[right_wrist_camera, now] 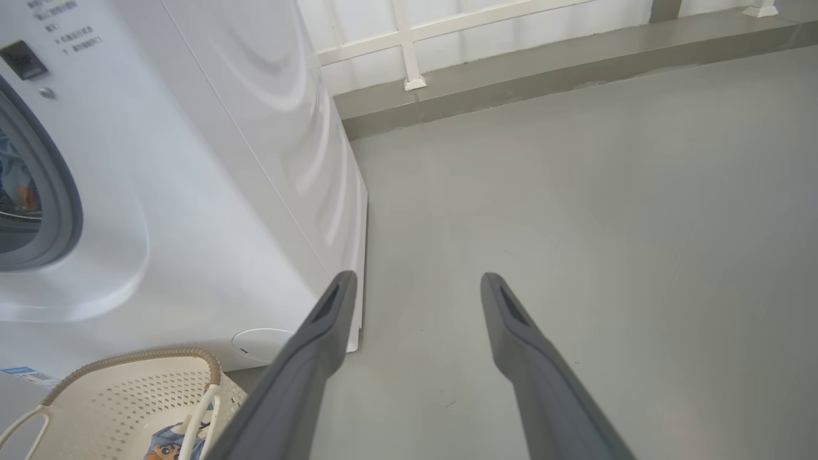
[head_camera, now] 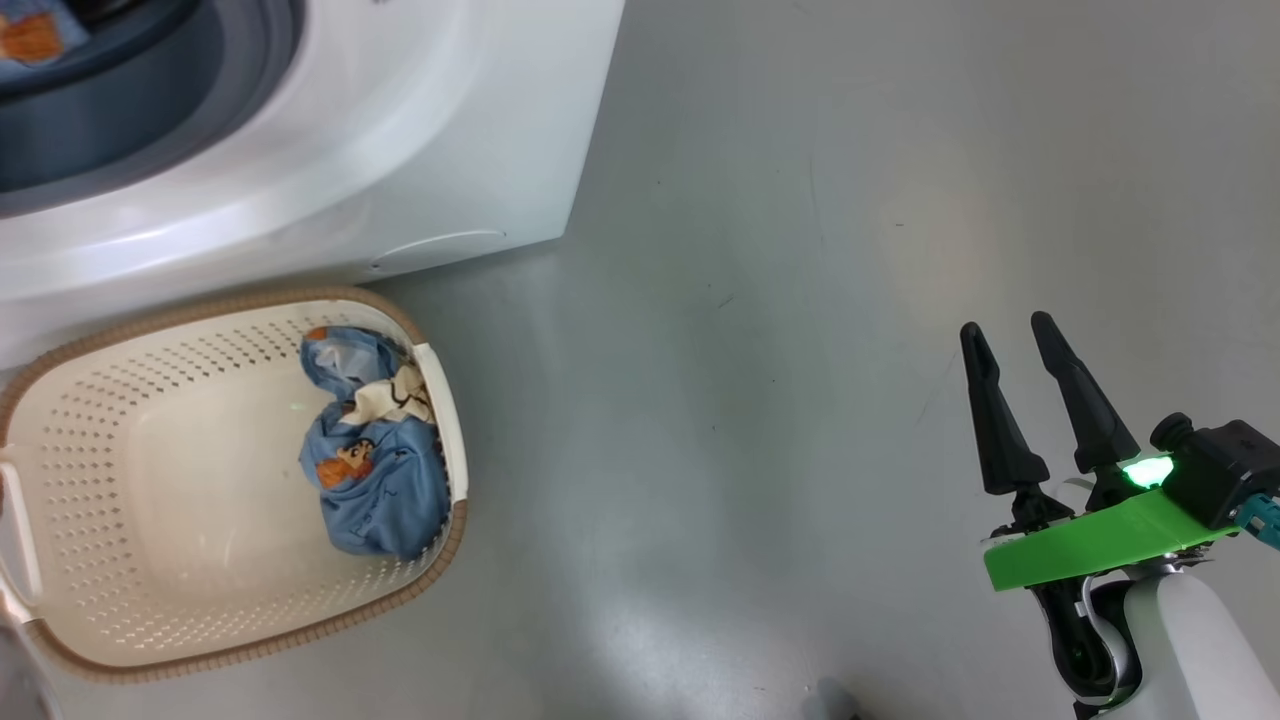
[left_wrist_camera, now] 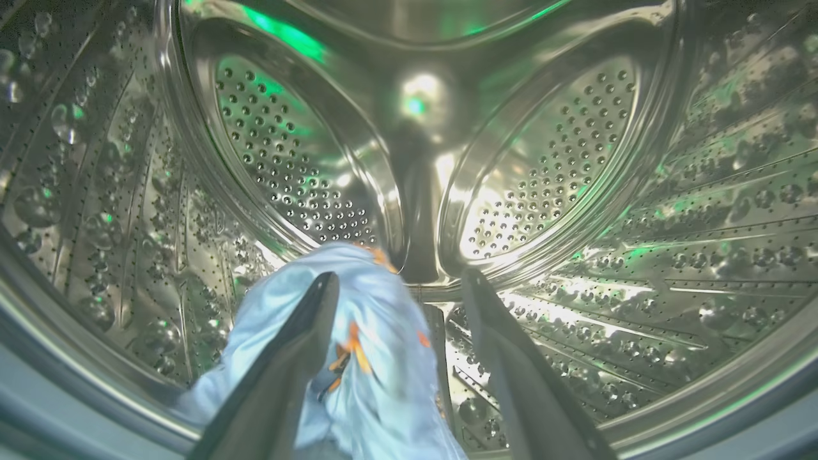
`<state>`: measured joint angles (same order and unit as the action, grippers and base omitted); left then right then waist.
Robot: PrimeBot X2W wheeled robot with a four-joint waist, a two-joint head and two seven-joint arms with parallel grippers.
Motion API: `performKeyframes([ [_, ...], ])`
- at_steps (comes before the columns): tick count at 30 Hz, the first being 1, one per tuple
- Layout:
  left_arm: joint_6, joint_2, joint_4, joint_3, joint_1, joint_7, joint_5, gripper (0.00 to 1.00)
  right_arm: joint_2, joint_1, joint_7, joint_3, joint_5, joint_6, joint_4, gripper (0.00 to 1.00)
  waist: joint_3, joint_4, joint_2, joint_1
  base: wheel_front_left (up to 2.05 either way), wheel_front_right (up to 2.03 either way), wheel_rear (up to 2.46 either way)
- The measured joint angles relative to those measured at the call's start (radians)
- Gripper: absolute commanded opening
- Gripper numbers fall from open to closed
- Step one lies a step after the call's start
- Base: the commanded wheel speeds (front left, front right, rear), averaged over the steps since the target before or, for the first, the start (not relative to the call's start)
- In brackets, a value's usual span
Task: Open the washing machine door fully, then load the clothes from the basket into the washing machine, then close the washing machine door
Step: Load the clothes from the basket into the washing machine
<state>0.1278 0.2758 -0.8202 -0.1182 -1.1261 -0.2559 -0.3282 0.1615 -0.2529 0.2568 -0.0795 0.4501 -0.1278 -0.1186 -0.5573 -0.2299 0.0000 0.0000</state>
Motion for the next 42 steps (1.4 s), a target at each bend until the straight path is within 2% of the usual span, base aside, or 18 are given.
performKeyframes([
  [11,0.0,-0.044,0.012,-0.02,0.067,0.0,0.056,1.0,0.006,-0.019,0.0,-0.002,0.0,0.0,-0.004,1.0,0.013,0.029,0.0,0.0,0.0,0.0,0.0],
  [22,0.001,-0.143,0.156,-0.022,0.306,0.0,0.062,1.0,0.04,-0.007,0.0,0.009,0.0,0.0,-0.025,1.0,0.088,0.075,0.0,0.0,0.0,0.0,0.0],
  [42,0.001,-0.204,0.363,0.006,0.726,0.0,0.104,1.0,0.082,0.128,0.0,0.025,0.0,0.0,-0.068,1.0,0.283,0.153,0.0,0.0,0.0,0.0,0.0],
])
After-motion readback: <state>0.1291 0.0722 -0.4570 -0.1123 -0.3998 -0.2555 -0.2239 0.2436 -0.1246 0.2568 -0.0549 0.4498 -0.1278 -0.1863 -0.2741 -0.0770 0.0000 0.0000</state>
